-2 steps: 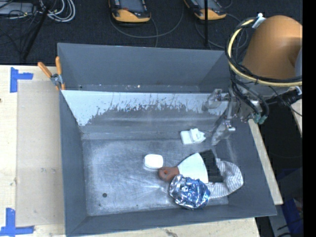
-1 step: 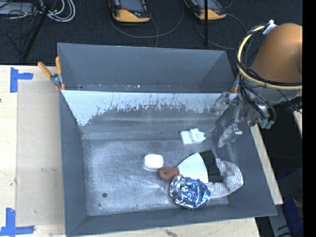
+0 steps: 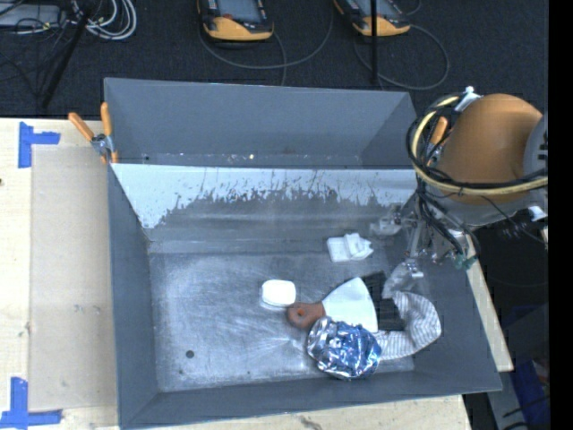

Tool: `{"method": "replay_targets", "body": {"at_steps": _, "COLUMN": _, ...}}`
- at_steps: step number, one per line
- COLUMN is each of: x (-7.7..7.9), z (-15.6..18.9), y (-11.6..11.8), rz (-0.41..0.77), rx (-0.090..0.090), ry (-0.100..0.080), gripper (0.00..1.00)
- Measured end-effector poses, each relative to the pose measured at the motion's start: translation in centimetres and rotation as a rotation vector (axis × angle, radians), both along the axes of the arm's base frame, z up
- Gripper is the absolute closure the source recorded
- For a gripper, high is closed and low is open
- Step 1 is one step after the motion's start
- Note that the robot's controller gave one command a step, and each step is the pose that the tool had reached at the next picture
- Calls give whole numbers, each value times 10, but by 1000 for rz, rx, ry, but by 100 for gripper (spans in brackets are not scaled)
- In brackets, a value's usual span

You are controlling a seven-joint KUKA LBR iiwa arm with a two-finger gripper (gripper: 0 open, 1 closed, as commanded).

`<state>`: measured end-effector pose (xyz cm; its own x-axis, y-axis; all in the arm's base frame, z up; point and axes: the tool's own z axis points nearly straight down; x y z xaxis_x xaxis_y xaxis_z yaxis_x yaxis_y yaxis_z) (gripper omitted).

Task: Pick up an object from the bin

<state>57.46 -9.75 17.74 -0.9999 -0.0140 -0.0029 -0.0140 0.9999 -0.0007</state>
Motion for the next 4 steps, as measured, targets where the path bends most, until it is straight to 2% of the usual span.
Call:
{"method": "replay_targets", "body": {"at_steps": 1, "x": -4, "z": -56, "y": 1, "rz": -39, "rx": 1, "ry": 0, "gripper": 0}}
{"method": "replay_targets", "body": {"at_steps": 2, "x": -8, "z": -88, "y": -7, "rz": 34, "rx": 8, "ry": 13, "gripper": 0}}
{"method": "replay_targets", "body": {"at_steps": 3, "x": -10, "z": -101, "y": -12, "rz": -34, "rx": 3, "ry": 7, "gripper": 0}}
{"method": "replay_targets", "body": {"at_steps": 4, "x": -9, "z": -101, "y": -6, "rz": -139, "rx": -5, "ry": 4, "gripper": 0}}
